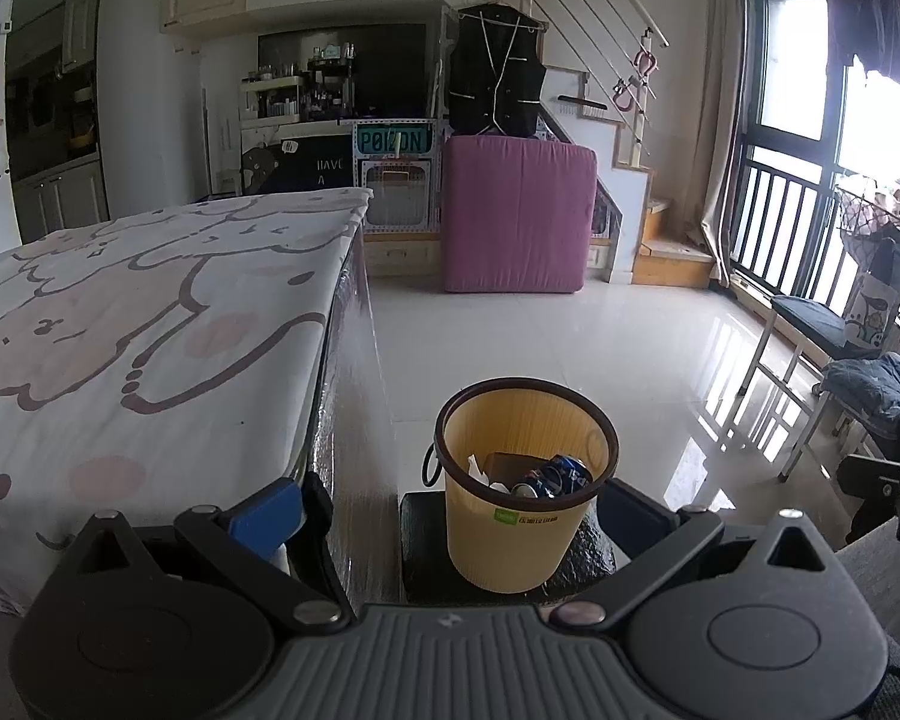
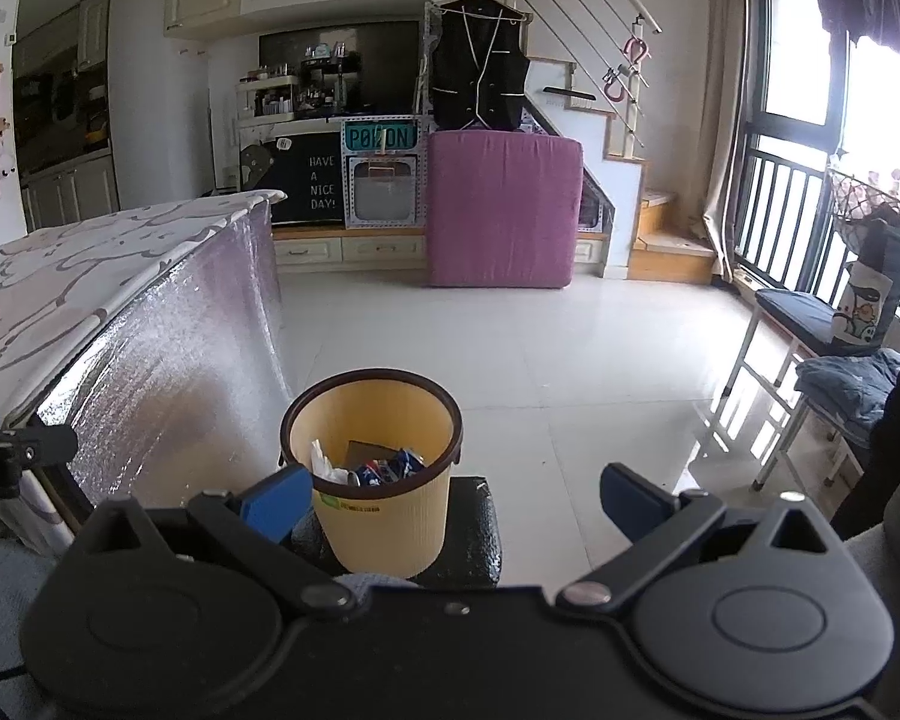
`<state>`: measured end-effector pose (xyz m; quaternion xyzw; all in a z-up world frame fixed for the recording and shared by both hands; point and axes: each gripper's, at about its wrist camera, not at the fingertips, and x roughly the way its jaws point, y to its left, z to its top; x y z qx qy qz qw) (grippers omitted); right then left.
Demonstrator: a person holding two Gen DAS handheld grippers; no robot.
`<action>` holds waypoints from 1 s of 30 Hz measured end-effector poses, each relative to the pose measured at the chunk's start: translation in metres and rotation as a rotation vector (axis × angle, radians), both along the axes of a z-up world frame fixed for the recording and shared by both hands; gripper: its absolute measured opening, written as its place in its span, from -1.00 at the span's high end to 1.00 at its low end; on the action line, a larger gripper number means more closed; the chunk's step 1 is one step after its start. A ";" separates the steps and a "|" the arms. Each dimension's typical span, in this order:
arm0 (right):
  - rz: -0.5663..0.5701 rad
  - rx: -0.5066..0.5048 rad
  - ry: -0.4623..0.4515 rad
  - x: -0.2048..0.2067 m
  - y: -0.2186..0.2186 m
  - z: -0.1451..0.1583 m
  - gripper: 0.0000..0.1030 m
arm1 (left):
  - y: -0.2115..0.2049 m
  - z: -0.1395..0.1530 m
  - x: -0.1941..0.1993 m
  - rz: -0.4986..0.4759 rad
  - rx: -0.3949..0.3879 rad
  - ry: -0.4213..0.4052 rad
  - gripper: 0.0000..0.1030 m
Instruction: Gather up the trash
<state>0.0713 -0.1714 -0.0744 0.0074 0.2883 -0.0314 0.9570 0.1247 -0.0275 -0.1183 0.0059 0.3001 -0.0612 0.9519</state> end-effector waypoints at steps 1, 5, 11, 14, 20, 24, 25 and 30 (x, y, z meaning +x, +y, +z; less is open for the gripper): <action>0.001 -0.001 0.002 0.000 0.001 0.000 -1.00 | 0.000 0.000 0.000 0.000 0.000 0.000 -1.00; 0.002 -0.001 0.007 0.002 0.002 -0.001 -1.00 | 0.000 0.001 -0.001 0.000 0.001 -0.005 -1.00; 0.003 0.001 0.011 0.002 0.000 -0.002 -1.00 | -0.001 0.001 -0.002 0.000 0.002 -0.004 -1.00; 0.007 0.000 0.014 0.003 0.001 -0.002 -1.00 | 0.000 0.001 -0.002 0.000 0.002 -0.003 -1.00; 0.010 -0.004 0.019 0.004 0.002 -0.003 -1.00 | 0.000 0.001 -0.002 0.000 0.002 -0.003 -1.00; 0.010 -0.003 0.018 0.004 0.002 -0.003 -1.00 | -0.001 0.001 -0.002 0.000 0.002 -0.003 -1.00; 0.011 -0.004 0.019 0.004 0.002 -0.003 -1.00 | 0.000 0.001 -0.002 -0.001 0.002 -0.003 -1.00; 0.010 -0.002 0.019 0.004 0.002 -0.003 -1.00 | -0.001 0.001 -0.004 -0.002 0.004 -0.003 -1.00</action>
